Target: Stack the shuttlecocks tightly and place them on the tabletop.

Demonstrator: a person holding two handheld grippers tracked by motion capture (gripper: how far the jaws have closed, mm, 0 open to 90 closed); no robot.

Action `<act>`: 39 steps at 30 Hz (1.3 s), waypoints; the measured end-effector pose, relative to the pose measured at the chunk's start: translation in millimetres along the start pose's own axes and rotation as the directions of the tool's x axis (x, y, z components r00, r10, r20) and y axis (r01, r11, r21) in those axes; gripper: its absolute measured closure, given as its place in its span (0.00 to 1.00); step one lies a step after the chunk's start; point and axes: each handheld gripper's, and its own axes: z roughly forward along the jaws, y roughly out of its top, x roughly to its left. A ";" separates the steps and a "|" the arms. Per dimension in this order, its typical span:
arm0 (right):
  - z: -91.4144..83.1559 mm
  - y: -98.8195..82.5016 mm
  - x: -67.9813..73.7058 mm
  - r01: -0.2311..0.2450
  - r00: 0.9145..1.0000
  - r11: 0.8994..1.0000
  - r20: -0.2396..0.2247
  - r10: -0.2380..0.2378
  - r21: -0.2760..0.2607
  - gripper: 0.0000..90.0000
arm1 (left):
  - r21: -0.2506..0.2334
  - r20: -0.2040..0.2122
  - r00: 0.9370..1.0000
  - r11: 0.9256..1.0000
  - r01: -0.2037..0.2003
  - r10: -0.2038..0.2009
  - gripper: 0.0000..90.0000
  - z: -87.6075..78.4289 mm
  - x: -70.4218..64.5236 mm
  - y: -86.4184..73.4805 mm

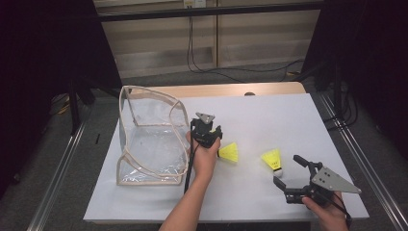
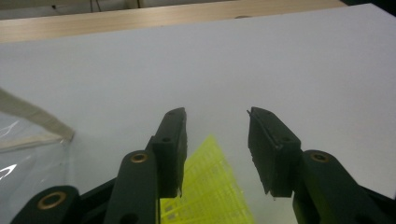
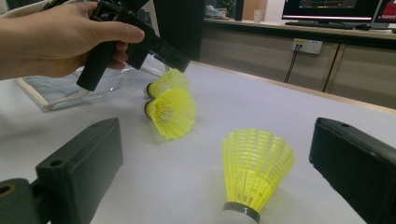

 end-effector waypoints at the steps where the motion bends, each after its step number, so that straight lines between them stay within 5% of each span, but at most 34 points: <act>1: 0.0 0.1 0.3 0.001 1.000 1.000 0.002 -0.001 0.002 0.03 | 0.004 -0.001 1.000 1.000 0.002 -0.002 0.63 0.1 0.3 -1.7; 6: -0.2 0.4 0.7 0.008 1.000 1.000 0.003 -0.008 0.001 0.03 | 0.015 -0.025 1.000 1.000 0.006 -0.005 0.67 6.2 5.2 -10.4; 11: -0.1 -0.1 -0.9 0.007 1.000 1.000 0.002 -0.007 0.001 0.03 | -0.021 -0.026 1.000 1.000 -0.003 0.003 0.89 7.1 6.0 -9.1; 17: -0.4 0.0 -0.7 0.004 1.000 1.000 0.002 -0.004 0.002 0.03 | -0.037 -0.039 0.999 0.999 -0.003 0.002 0.98 8.9 9.0 -7.7; 39: -0.1 -0.1 -1.1 0.002 1.000 1.000 0.005 -0.002 -0.001 0.03 | -0.064 0.011 1.000 0.998 0.015 -0.014 1.00 15.5 -0.2 14.9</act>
